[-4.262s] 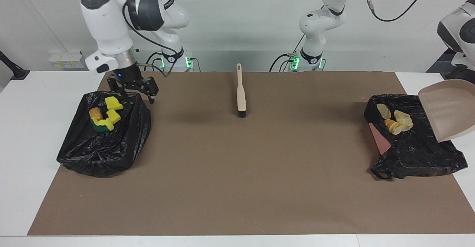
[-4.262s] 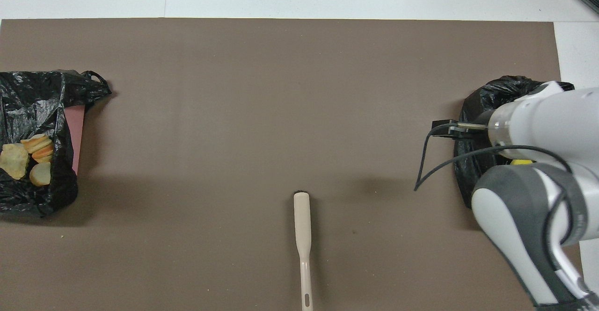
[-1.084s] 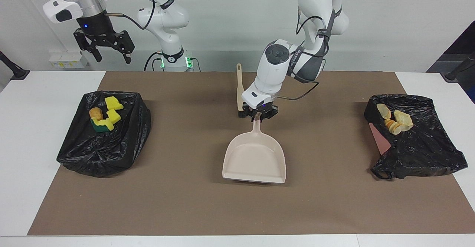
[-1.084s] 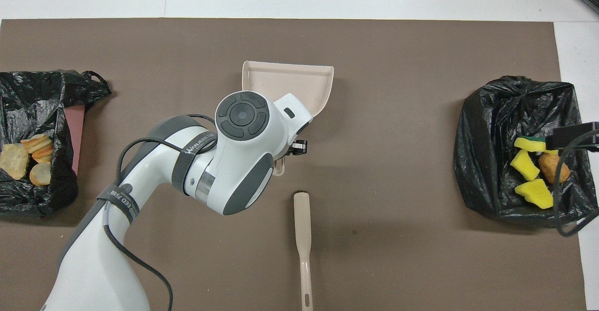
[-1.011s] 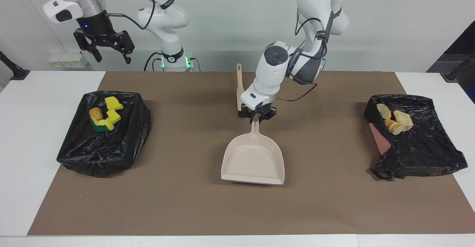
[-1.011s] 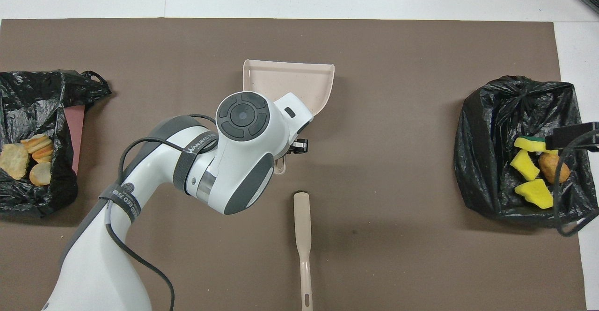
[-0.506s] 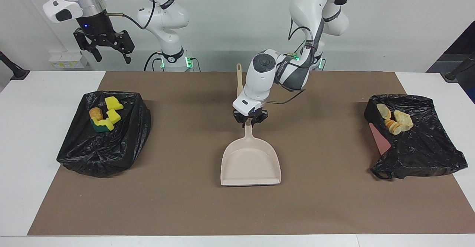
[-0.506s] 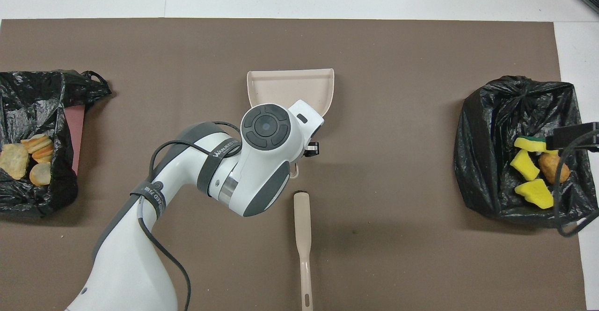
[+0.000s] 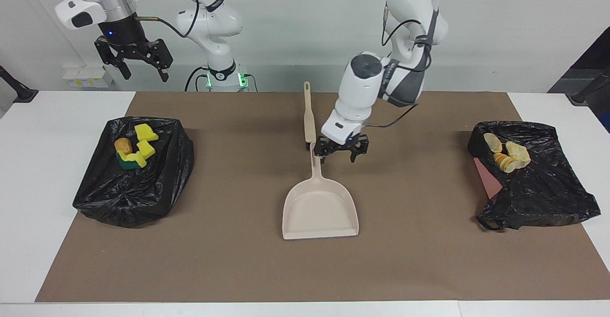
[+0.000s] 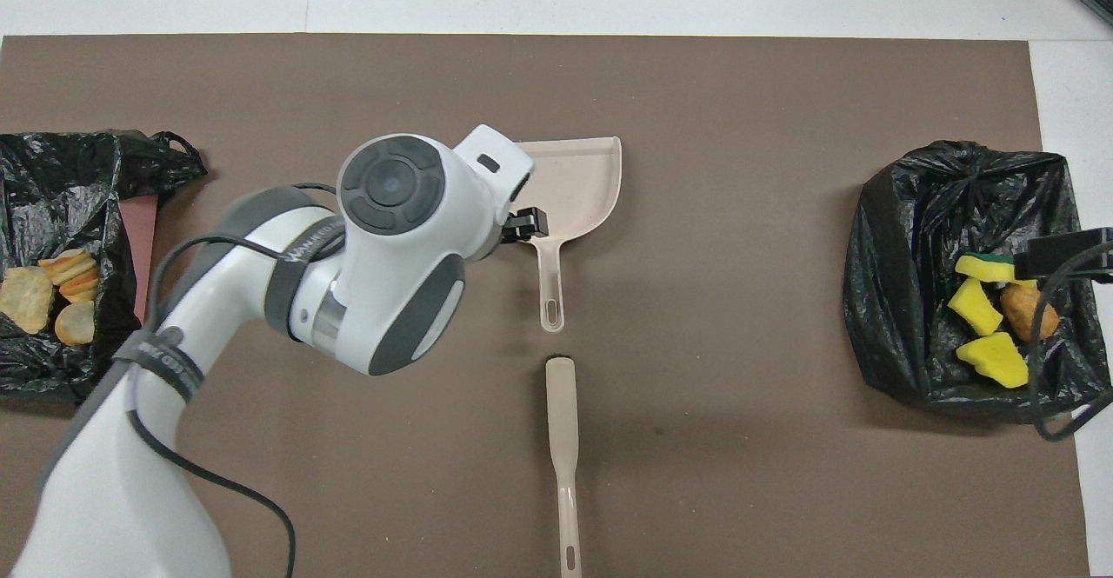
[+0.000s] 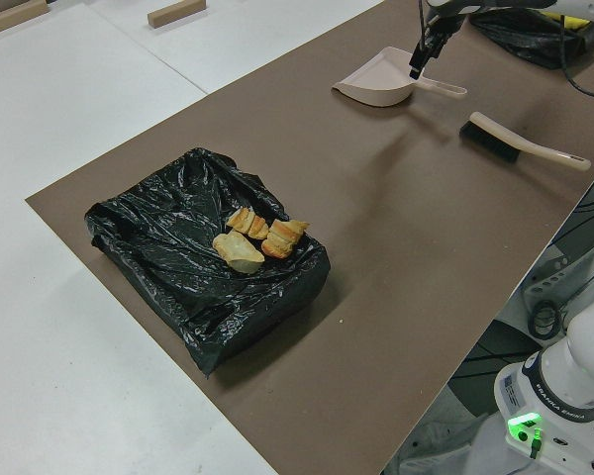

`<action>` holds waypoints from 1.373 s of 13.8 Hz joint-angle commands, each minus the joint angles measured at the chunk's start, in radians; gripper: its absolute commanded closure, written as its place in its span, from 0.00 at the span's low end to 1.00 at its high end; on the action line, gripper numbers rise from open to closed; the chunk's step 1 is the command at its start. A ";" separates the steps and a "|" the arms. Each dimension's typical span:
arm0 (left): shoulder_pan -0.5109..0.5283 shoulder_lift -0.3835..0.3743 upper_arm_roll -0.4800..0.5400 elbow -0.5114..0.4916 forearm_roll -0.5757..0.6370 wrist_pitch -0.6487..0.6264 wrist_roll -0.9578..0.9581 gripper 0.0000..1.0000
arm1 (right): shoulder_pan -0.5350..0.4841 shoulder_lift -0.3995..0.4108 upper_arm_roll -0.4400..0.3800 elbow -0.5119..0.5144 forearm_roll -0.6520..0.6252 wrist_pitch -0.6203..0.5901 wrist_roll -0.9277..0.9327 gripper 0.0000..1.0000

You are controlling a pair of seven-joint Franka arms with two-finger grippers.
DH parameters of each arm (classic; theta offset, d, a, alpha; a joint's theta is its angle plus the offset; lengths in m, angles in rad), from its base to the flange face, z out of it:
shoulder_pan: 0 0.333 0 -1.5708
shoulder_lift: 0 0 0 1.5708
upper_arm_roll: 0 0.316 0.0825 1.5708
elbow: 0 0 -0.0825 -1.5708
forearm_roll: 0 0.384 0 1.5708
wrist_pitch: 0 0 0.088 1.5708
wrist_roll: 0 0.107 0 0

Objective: Sweep and dump trash in bin
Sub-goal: 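Lower the dustpan onto the table and withdraw the left gripper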

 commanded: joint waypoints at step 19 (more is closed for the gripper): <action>0.457 -0.309 0.019 0.072 0.008 -0.523 0.681 0.00 | 0.017 -0.023 -0.035 -0.030 0.001 0.011 -0.034 0.00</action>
